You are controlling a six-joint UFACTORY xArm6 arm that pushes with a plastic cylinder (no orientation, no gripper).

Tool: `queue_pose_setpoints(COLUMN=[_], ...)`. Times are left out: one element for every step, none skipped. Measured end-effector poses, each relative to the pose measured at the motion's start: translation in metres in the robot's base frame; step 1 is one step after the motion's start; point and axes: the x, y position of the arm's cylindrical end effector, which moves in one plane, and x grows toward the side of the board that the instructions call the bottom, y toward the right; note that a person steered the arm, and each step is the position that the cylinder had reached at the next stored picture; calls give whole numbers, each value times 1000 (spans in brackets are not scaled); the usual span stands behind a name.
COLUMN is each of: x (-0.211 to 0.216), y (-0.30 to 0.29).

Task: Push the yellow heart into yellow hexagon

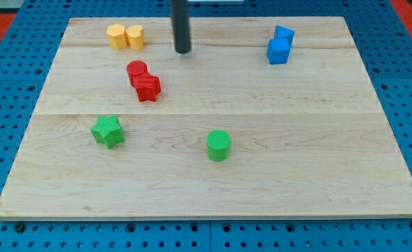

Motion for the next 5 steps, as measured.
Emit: queue_pose_setpoints(x=[53,91,149,206,213], y=[46,95,119,116,71])
